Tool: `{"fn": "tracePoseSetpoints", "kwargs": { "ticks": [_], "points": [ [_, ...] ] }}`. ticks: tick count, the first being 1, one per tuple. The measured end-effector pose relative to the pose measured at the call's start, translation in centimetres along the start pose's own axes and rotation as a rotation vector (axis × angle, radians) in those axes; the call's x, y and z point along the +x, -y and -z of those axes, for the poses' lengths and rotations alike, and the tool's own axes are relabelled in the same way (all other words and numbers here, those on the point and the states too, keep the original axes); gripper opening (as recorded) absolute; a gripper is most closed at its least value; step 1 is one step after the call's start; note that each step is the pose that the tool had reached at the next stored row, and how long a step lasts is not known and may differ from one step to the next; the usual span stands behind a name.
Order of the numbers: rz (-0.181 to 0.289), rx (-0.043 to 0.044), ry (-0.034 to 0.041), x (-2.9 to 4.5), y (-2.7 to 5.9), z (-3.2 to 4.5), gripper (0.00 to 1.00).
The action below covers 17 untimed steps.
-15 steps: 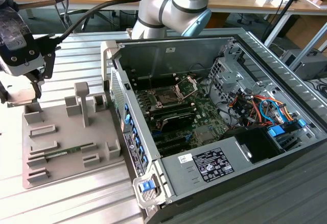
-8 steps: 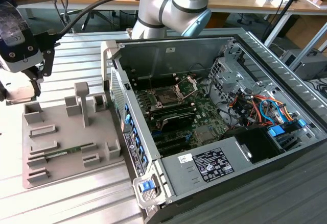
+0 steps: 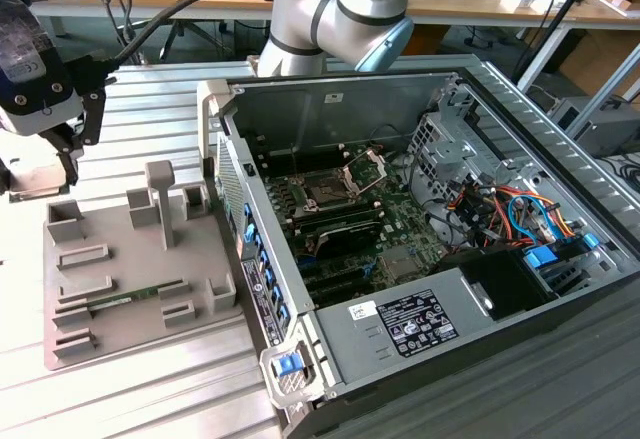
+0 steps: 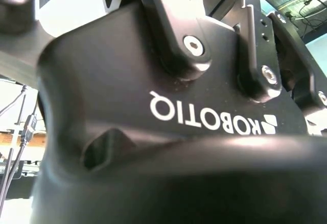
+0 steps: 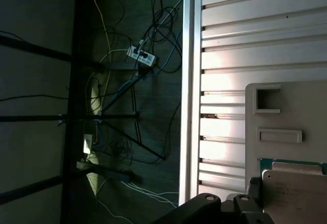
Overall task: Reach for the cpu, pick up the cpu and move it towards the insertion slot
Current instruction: 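Pick up the cpu and move it towards the insertion slot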
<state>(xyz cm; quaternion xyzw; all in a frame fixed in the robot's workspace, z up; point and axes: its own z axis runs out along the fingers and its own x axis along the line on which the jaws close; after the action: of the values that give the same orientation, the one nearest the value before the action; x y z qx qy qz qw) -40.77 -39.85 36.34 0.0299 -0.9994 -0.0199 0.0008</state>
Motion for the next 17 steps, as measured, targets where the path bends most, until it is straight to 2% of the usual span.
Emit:
{"fn": "tracePoseSetpoints", "kwargs": {
  "ticks": [17],
  "points": [
    [0.000,0.0000,0.0000,0.00,-0.05,1.22,0.55]
  ]
}}
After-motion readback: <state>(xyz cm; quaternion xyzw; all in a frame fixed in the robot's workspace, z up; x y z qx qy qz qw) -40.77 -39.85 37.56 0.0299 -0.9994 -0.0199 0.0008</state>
